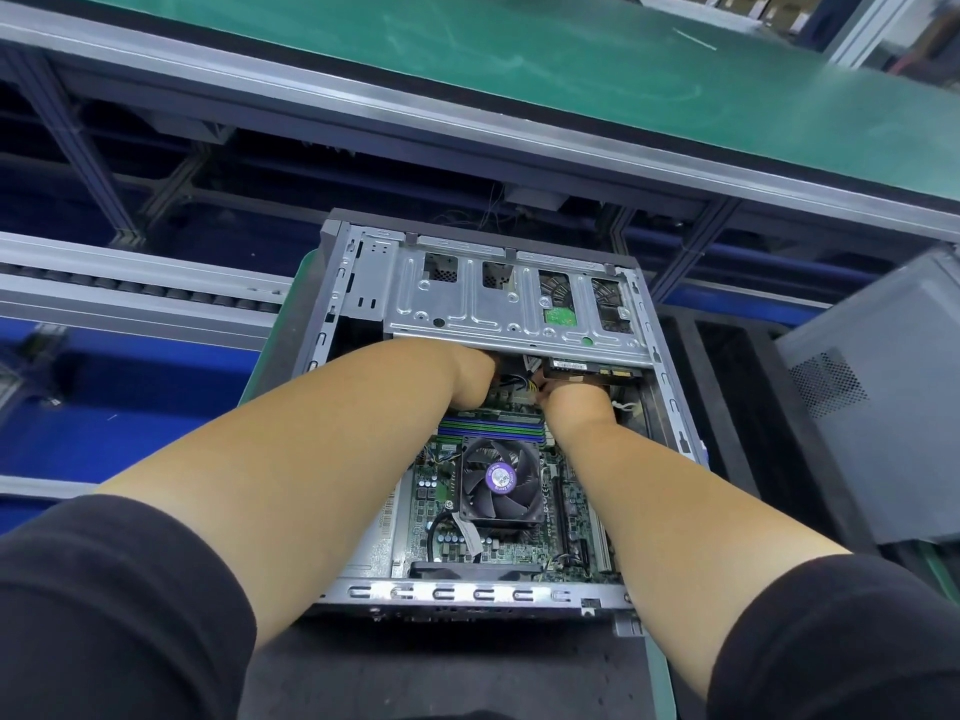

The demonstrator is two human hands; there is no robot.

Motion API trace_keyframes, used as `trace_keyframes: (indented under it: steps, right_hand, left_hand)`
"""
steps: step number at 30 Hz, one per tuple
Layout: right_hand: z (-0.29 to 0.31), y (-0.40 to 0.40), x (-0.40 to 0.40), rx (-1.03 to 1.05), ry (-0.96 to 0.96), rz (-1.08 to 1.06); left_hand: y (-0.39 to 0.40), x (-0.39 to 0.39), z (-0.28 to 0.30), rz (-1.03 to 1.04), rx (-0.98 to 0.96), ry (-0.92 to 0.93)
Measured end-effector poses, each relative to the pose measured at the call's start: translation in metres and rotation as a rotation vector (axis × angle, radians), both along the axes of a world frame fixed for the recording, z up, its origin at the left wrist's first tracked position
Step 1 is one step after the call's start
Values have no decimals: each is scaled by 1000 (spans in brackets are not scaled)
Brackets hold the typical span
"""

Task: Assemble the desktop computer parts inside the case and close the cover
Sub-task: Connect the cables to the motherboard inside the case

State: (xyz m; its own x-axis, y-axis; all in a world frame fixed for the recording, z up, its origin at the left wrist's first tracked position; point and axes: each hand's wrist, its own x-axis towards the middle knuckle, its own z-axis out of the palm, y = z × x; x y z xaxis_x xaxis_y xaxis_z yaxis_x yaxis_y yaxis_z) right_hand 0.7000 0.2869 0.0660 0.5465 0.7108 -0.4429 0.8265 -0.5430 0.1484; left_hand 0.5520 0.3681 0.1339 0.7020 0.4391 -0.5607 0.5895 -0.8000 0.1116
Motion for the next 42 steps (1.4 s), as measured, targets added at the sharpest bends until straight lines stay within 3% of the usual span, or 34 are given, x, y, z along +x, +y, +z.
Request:
trace_keyframes:
  steps: [3,7,12,25,30,38,42]
  right_hand:
    - [1,-2,-2,0,2,21]
    - [2,-8,-6,19,-51,115]
    - [7,-11,-13,12,-98,216]
    - [11,-12,-23,111,-68,240]
    - [10,-12,-21,166,-35,211]
    - [5,-9,-9,144,45,151]
    - [5,-10,-8,124,-8,183]
  left_hand:
    - [-1,-3,4,18,-16,57]
    - [-3,-15,10,-1,13,291]
    - [-2,-28,25,37,29,355]
    - [-2,-41,29,363,-228,101]
    - [0,-39,25,383,-280,71]
    - [2,-35,18,277,-202,67]
    - [3,-34,18,294,-223,62]
